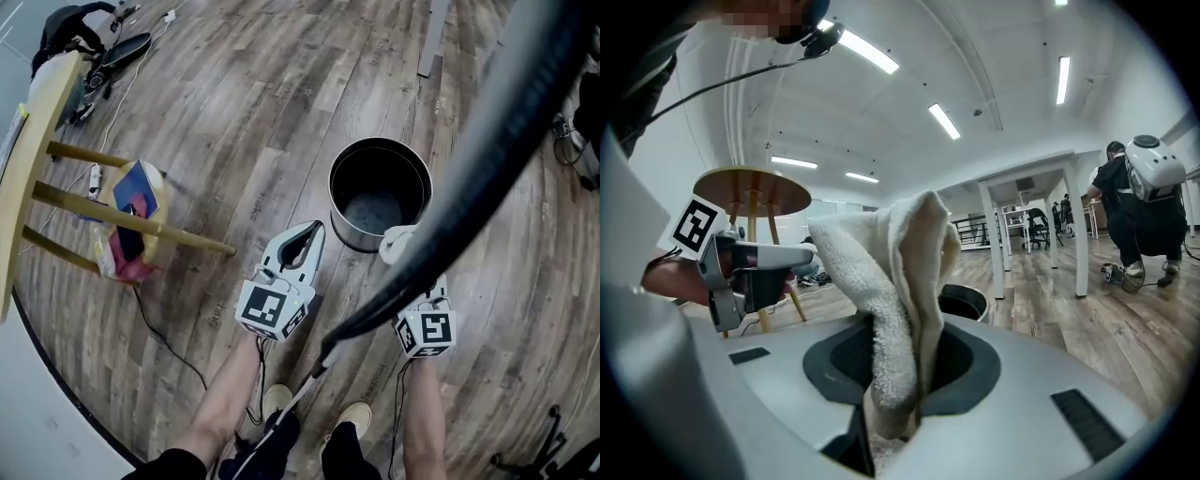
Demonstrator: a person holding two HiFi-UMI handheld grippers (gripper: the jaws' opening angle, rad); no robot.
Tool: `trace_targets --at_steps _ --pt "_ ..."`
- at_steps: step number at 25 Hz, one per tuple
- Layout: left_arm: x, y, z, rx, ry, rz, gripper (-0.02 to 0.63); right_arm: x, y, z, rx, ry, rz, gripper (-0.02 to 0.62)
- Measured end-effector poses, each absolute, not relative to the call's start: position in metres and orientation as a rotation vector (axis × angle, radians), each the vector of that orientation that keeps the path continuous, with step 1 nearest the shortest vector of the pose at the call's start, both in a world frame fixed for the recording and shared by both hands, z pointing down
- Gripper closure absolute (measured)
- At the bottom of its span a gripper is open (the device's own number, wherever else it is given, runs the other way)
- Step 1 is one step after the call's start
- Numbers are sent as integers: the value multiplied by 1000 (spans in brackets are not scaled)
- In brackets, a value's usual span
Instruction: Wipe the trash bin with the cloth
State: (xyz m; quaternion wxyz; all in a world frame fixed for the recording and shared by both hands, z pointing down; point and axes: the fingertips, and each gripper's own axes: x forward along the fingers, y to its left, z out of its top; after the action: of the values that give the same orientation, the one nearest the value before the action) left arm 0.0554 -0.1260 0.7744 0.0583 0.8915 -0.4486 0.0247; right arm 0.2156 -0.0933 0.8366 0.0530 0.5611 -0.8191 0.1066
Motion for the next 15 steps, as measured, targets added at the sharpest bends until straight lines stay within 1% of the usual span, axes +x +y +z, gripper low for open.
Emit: trace_targets --at_steps 6,15 --pt "47 -127 844 2653 -1365 111 611 208 -96 905 1670 -2461 389 500" --pt "29 -122 913 2609 -1373 161 611 204 -88 1017 1622 -2349 507 500"
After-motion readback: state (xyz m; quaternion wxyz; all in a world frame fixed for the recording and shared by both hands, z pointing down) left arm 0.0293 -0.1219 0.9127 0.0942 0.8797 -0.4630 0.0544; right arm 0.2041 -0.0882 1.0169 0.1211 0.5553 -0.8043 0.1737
